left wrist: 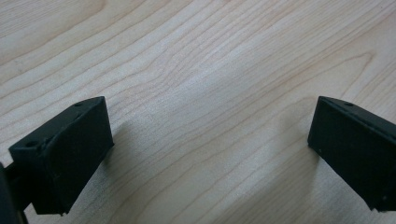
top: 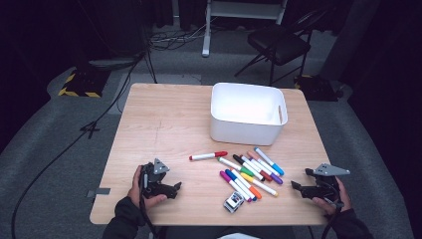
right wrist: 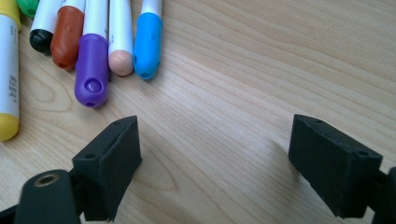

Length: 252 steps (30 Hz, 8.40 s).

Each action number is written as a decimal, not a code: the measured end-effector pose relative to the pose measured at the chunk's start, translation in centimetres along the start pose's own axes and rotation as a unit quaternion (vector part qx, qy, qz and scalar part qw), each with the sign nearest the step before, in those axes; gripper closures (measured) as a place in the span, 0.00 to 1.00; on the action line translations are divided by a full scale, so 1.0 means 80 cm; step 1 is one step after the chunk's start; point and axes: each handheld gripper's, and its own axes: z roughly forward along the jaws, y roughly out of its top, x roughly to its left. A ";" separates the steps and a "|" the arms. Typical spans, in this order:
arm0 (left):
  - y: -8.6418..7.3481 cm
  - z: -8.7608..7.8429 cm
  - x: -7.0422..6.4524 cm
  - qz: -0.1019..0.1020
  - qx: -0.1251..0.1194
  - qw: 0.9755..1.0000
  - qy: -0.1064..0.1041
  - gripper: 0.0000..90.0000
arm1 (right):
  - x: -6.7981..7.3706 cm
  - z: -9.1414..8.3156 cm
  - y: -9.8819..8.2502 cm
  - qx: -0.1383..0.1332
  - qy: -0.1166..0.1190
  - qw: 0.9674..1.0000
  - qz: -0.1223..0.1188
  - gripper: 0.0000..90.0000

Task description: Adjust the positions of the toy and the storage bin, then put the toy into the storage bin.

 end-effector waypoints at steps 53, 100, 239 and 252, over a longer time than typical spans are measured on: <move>0.000 0.000 0.000 0.000 0.000 1.000 0.000 0.00 | -0.048 -0.025 0.217 -0.161 -0.027 0.986 -0.032 0.28; 0.000 0.000 0.000 0.000 0.000 1.000 0.000 0.00 | -0.052 0.077 0.250 -0.013 0.010 1.000 0.012 0.31; 0.002 0.001 0.001 0.007 0.001 1.000 -0.003 0.00 | -0.044 -0.018 0.067 -0.125 0.172 0.969 -0.127 0.84; 0.002 0.001 0.001 0.007 0.001 1.000 -0.003 0.00 | -0.026 -0.050 0.104 -0.159 0.185 0.956 -0.160 0.84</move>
